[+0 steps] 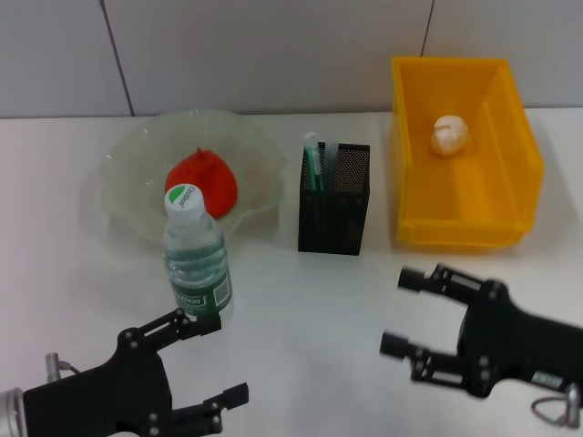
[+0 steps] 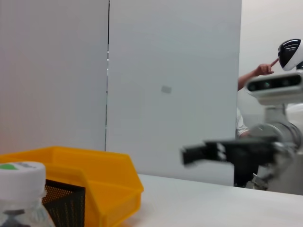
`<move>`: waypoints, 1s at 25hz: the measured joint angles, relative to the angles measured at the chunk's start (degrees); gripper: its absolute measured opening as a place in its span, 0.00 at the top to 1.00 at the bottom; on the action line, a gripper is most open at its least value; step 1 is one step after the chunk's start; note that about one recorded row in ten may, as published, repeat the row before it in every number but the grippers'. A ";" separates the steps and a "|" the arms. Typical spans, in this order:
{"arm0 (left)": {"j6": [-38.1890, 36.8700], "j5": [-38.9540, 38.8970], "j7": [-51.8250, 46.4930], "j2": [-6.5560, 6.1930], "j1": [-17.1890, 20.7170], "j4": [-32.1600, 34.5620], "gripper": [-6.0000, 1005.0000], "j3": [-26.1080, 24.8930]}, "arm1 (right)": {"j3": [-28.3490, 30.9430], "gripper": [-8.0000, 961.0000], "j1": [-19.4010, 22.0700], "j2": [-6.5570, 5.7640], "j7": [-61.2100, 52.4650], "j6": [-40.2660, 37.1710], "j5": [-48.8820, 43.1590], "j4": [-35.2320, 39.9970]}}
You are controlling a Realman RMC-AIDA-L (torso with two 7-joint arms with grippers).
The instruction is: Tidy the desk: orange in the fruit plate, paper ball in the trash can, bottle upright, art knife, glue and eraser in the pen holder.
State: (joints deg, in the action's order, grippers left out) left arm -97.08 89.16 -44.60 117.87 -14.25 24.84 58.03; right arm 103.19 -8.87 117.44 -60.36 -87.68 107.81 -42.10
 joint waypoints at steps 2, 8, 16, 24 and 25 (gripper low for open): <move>0.59 -0.01 0.06 0.15 -0.05 -0.09 0.18 0.01 | 0.79 0.18 0.43 1.31 3.34 -0.61 -1.36 2.16; 0.49 -0.02 -0.05 0.17 0.37 -0.15 0.18 0.04 | 0.94 0.18 -0.35 1.12 4.31 -1.39 -1.49 5.03; 0.59 -0.02 -0.26 0.17 0.47 -0.23 0.18 0.07 | 0.95 0.18 -0.85 0.95 4.51 -1.37 -2.42 5.87; 0.78 -0.03 -0.18 0.17 0.55 -0.83 0.18 0.07 | 1.04 0.18 -1.12 1.17 5.08 -0.99 -2.44 6.29; 0.80 -0.04 -0.06 0.17 0.56 -1.07 0.18 0.07 | 1.05 0.18 -1.27 1.23 5.11 -0.99 -2.44 6.39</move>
State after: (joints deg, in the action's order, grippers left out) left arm -96.28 89.12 -44.66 118.03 -13.69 23.77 58.10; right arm 104.24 -10.14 118.67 -55.25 -88.67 105.37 -35.71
